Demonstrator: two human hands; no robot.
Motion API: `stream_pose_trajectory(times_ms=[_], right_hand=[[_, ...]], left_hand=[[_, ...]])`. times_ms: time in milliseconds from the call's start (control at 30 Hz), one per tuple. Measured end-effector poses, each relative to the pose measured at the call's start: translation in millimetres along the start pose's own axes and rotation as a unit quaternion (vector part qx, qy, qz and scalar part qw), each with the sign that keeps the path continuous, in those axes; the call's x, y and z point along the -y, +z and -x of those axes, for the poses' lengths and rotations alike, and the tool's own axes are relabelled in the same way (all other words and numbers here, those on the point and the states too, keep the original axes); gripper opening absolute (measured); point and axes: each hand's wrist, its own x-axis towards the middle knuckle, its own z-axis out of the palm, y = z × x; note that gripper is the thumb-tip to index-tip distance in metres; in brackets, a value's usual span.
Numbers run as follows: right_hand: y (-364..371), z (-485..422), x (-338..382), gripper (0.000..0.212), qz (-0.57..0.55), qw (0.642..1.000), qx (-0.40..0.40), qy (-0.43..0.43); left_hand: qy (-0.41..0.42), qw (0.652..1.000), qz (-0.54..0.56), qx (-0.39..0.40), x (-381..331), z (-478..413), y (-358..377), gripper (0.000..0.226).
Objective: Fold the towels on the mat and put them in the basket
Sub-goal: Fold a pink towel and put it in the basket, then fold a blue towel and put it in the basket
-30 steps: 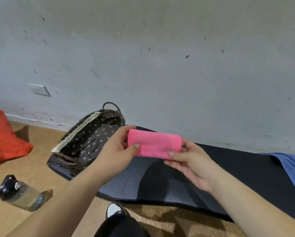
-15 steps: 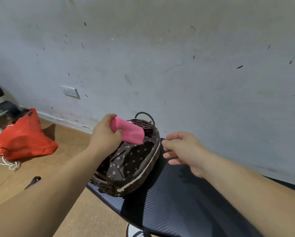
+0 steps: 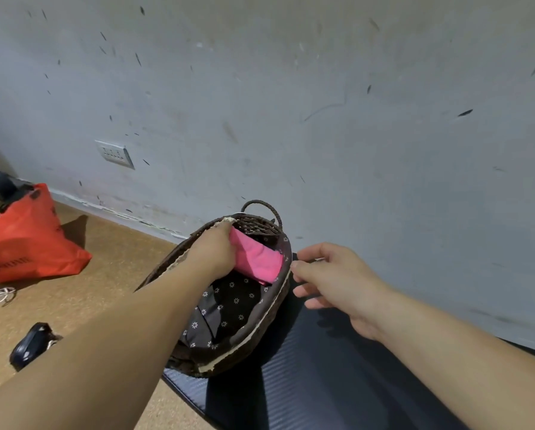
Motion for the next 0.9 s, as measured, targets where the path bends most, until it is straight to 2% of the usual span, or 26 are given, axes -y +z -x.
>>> stream_pose_trajectory(times_ms=[100,200,267,333,400,567,667,767,833,900], right_hand=[[-2.8,-0.1,-2.9,0.014,0.002,1.0,0.004,-0.002],[-4.7,0.5,-5.3,0.014,0.005,1.0,0.005,-0.002],[-4.5,1.0,-6.3,0.014,0.006,1.0,0.002,0.0],[-3.8,1.9,-7.7,0.014,0.006,1.0,0.001,0.002],[-3.9,3.7,-10.4,0.015,0.007,1.0,0.001,0.007],[-16.7,16.5,-16.7,0.015,0.017,1.0,-0.012,0.021],[-33.3,32.1,-13.6,0.011,0.026,0.999,-0.03,0.022],[-55.6,57.2,-15.9,0.01,0.025,0.999,-0.043,0.017],[-72.3,83.1,-25.9,0.012,0.014,0.999,-0.045,0.019],[-87.0,105.0,-39.4,0.013,0.008,0.998,-0.053,0.03]], left_hand=[[0.013,0.991,-0.126,-0.042,-2.1,-3.1,5.2,0.056],[0.082,0.963,-0.237,-0.098,-11.0,7.3,7.0,0.035],[0.116,0.969,-0.21,-0.061,-16.7,12.9,15.3,0.029],[0.096,0.98,-0.169,0.031,-19.7,15.0,26.4,0.046],[0.088,0.977,-0.178,0.072,-20.6,16.1,36.3,0.058],[0.056,0.978,-0.187,0.072,-25.7,22.8,39.1,0.057],[0.063,0.984,-0.145,0.085,-36.4,31.5,22.8,0.04],[0.096,0.98,-0.17,0.034,-49.1,53.5,0.5,0.035],[0.151,0.961,-0.233,-0.012,-62.9,75.0,-10.7,0.035],[0.211,0.951,-0.224,-0.041,-81.7,95.6,-17.4,0.03]])
